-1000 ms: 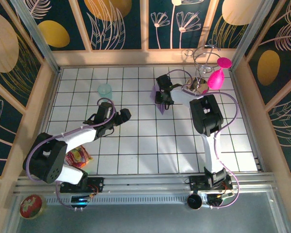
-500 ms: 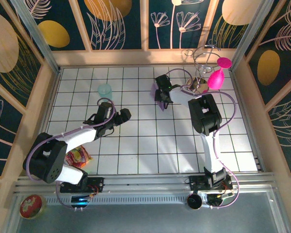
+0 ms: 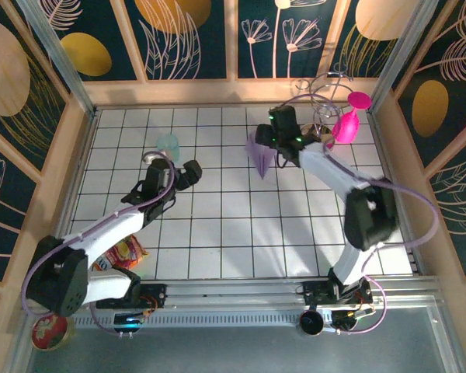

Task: Fold a paper plane with a square sheet of paper (pick it up from the middle)
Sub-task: Move the paper plane to the top-center of the table, then reset both arms

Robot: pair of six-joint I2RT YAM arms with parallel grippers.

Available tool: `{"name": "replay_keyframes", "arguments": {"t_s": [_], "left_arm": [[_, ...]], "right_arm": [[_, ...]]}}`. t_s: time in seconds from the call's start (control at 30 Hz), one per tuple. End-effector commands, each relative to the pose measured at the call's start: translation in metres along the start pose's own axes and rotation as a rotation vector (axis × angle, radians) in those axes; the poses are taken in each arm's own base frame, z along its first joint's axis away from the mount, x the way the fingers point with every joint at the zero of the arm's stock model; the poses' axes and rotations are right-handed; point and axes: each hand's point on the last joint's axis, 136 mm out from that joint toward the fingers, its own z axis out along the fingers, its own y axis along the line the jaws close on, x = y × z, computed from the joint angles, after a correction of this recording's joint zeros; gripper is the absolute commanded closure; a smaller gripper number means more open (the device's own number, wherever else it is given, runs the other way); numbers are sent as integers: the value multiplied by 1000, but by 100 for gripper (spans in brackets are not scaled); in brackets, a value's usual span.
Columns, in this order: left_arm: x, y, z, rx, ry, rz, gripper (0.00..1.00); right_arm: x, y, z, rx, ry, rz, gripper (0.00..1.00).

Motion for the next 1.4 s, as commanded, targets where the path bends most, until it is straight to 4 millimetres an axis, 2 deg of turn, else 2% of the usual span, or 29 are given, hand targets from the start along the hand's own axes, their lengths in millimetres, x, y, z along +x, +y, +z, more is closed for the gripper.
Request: {"name": "replay_keyframes", "arguments": {"t_s": [0.0, 0.1, 0.13, 0.17, 0.27, 0.33, 0.4, 0.57, 0.63, 0.67, 0.73, 0.87, 1.0, 1.2, 1.37], "left_arm": [[-48, 7, -17, -83, -213, 27, 1], [-71, 20, -31, -158, -341, 69, 1], [-79, 24, -36, -180, -382, 85, 1], [-85, 29, -41, -206, -418, 102, 1], [-99, 48, -54, -297, -500, 143, 1], [-102, 58, -62, -338, -562, 204, 1], [-101, 72, -70, -382, -621, 242, 1], [-98, 93, -78, -448, -680, 329, 1], [-96, 104, -76, -483, -671, 369, 1], [-94, 107, -72, -472, -660, 394, 1], [-94, 116, -70, -449, -665, 390, 1], [-92, 130, -58, -389, -629, 383, 1], [-85, 142, -39, -355, -569, 397, 2], [-88, 135, -25, -240, -553, 414, 3], [-88, 128, -15, -182, -516, 474, 2]], "right_arm": [[-27, -30, -38, 60, -174, 42, 28], [-33, -70, -72, 171, -294, 67, 20], [-33, -86, -84, 217, -337, 80, 10], [-32, -102, -94, 260, -375, 91, 5], [-23, -149, -113, 380, -434, 128, 1], [-13, -182, -117, 465, -434, 165, 1], [0, -210, -119, 536, -433, 188, 1], [32, -260, -109, 563, -393, 254, 2], [44, -272, -99, 534, -357, 288, 2], [48, -279, -94, 516, -341, 284, 6], [58, -291, -89, 546, -346, 245, 7], [73, -297, -83, 543, -366, 217, 5], [74, -287, -80, 460, -418, 202, 5], [67, -259, -91, 305, -571, 93, 4], [58, -239, -87, 229, -615, 9, 3]]}}
